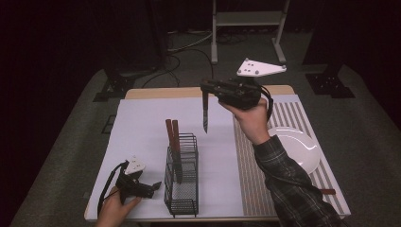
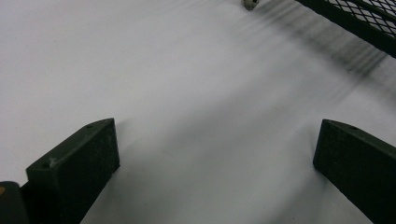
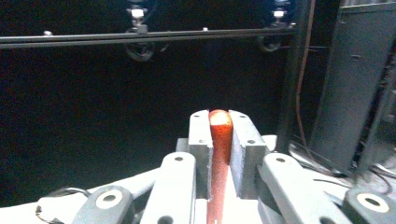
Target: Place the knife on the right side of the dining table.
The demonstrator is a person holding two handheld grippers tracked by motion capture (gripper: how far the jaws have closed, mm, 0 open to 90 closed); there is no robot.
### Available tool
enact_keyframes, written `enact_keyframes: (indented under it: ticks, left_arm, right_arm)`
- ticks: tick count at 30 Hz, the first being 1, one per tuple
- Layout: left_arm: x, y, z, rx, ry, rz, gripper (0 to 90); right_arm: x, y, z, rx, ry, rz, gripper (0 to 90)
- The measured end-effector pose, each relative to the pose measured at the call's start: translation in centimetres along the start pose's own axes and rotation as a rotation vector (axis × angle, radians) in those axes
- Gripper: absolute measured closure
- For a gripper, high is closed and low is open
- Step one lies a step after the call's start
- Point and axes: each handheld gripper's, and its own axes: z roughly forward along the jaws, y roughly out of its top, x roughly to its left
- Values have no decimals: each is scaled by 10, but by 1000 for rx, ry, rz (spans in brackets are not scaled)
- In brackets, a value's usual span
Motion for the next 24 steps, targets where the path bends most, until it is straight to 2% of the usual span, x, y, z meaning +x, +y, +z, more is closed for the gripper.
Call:
enact_keyframes:
  ticks: [1, 2, 3, 4, 8, 15, 19, 23, 24]
  left_arm:
    - [0, 0, 0, 0, 0, 0, 0]
    - [0, 0, 0, 0, 0, 0, 0]
    - [0, 0, 0, 0, 0, 0, 0]
    - [0, 0, 0, 0, 0, 0, 0]
    - [0, 0, 0, -2, 0, -2, 0]
    - [0, 0, 0, -2, 1, 0, 0]
    - [0, 0, 0, -5, 2, -1, 0]
    - [0, 0, 0, -4, 2, -1, 0]
    - [0, 0, 0, -4, 2, -1, 0]
  right_arm:
    - [-4, -2, -3, 1, -22, -3, 795]
    - [-4, -2, -3, 1, -22, -3, 795]
    - [-9, -4, -6, 5, -50, -8, 795]
    - [-9, -4, -6, 5, -50, -8, 795]
    - [-19, -10, -11, 14, -101, -17, 795]
    - [-42, -22, -20, 27, -187, -4, 795]
    - [-52, -27, -23, 36, -221, 0, 794]
    - [-69, -38, -30, 47, -280, 15, 795]
    - [-69, -38, -30, 47, -280, 15, 795]
